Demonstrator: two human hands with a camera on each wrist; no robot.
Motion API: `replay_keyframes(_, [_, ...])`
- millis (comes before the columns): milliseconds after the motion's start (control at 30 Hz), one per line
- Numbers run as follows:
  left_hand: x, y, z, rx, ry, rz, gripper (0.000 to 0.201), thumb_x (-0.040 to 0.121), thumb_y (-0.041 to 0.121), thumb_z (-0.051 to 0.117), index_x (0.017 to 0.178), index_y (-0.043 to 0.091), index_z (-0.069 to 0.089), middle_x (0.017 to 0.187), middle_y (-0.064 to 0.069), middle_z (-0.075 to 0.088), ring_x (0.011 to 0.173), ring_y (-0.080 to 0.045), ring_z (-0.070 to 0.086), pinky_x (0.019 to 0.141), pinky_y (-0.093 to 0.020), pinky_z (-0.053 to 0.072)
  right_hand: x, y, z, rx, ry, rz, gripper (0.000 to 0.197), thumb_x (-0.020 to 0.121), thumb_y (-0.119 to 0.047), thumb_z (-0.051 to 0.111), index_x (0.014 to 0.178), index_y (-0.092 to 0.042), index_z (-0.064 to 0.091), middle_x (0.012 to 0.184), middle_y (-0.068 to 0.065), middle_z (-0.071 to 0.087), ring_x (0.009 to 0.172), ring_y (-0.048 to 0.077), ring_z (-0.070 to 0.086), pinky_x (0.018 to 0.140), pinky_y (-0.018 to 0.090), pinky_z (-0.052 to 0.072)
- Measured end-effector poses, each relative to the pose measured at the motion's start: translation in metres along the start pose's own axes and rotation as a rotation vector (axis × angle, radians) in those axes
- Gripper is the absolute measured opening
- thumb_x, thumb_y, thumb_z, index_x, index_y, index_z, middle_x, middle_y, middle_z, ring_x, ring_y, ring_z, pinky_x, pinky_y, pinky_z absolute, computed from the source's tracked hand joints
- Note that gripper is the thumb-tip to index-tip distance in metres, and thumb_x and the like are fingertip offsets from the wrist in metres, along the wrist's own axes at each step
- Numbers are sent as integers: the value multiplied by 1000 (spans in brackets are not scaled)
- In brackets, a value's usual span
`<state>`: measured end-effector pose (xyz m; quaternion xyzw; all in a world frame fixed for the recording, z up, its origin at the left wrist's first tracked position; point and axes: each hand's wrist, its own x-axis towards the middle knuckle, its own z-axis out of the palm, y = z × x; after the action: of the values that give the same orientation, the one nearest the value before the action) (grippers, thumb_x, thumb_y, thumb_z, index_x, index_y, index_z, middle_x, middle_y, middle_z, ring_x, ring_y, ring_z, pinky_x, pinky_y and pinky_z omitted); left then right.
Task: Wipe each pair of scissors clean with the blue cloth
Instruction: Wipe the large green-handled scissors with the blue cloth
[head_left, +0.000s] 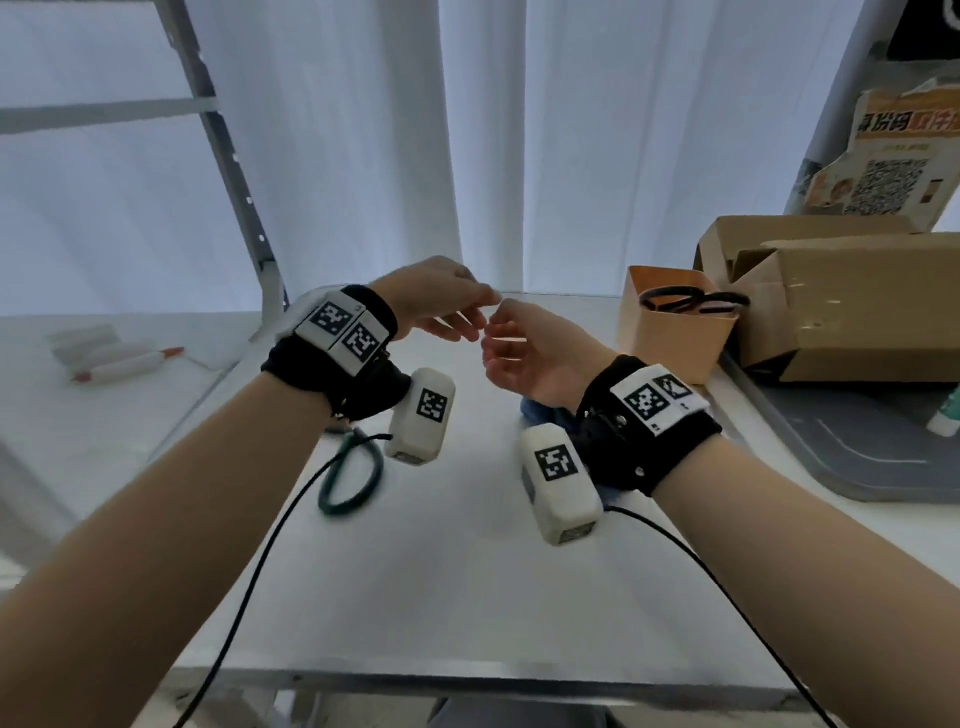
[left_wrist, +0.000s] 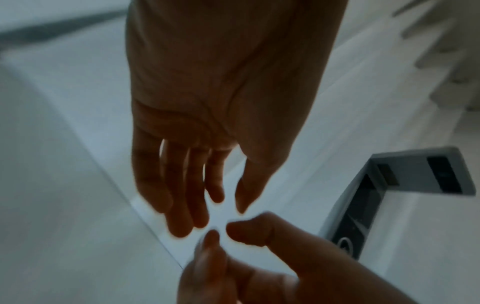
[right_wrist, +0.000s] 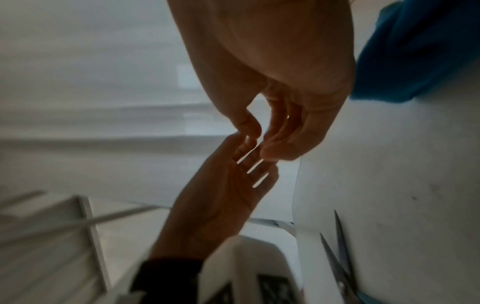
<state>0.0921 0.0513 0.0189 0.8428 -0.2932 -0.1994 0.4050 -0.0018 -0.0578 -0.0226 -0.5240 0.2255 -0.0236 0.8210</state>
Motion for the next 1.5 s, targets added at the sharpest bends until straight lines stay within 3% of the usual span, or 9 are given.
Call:
replay_keyframes(333, [-36, -82, -71, 340, 2, -236, 6, 94, 16, 68, 93, 12, 71, 87, -3, 75, 81, -15, 71, 74, -29, 55, 15, 51, 79, -928, -232, 12, 30, 90, -9, 69, 113, 9, 62, 88, 17, 63, 61, 22, 66, 50, 28, 59])
replay_keyframes(500, [-47, -103, -77, 579, -113, -403, 10, 90, 9, 71, 95, 18, 72, 88, 4, 75, 91, -13, 71, 89, -36, 52, 21, 66, 91, -1197, -258, -16, 25, 86, -10, 74, 101, 2, 58, 80, 15, 63, 51, 23, 65, 48, 32, 60])
replay_keyframes(633, [-49, -113, -73, 646, -162, -452, 27, 82, -2, 75, 104, 12, 70, 104, -8, 74, 99, -21, 70, 81, -33, 56, 24, 70, 96, -1357, -230, -87, 18, 86, -9, 71, 83, -2, 55, 67, 12, 60, 49, 25, 63, 57, 40, 62])
replay_keyframes(800, [-45, -112, -65, 691, -146, -439, 34, 76, -8, 75, 105, 9, 70, 101, -7, 74, 102, -23, 71, 86, -34, 58, 24, 69, 93, -1448, -201, -165, 25, 84, -15, 73, 71, -8, 53, 67, 7, 61, 80, 33, 74, 80, 45, 61])
replay_keyframes(900, [-44, -113, -59, 678, -174, -453, 27, 74, 4, 83, 97, 12, 72, 90, -4, 73, 88, -18, 69, 74, -27, 56, 27, 65, 85, -1451, -159, -180, 25, 83, -20, 75, 73, -10, 54, 77, 8, 62, 83, 31, 71, 82, 44, 61])
replay_keyframes(1033, [-40, -115, -51, 657, -124, -438, 24, 72, 14, 85, 92, 7, 76, 84, -5, 73, 80, -16, 67, 75, -28, 57, 32, 61, 70, -1453, -121, -202, 20, 89, -23, 67, 94, -4, 62, 96, 11, 62, 83, 25, 57, 79, 35, 56])
replay_keyframes(1200, [-34, -101, -54, 423, 32, -277, 11, 79, 13, 78, 69, 18, 74, 84, -1, 77, 74, -13, 71, 74, -29, 57, 29, 42, 46, -821, -17, -163, 18, 93, -12, 63, 102, 3, 68, 79, 4, 45, 66, 18, 46, 51, 26, 52])
replay_keyframes(1367, [-27, -65, -57, 125, 138, -79, 14, 82, 17, 80, 92, 10, 74, 80, 0, 71, 71, -11, 63, 62, -22, 55, 15, 5, 16, -400, 19, -163, 22, 85, -24, 77, 92, -6, 70, 57, -5, 29, 46, 9, 28, 43, 20, 38])
replay_keyframes(1500, [-22, -43, -49, 21, 14, -10, 18, 87, 19, 75, 102, 9, 73, 80, -1, 65, 70, -13, 62, 75, -28, 50, 16, -14, -9, -318, 102, -180, 24, 77, -25, 84, 90, -14, 68, 55, -4, 35, 47, 9, 32, 52, 22, 35])
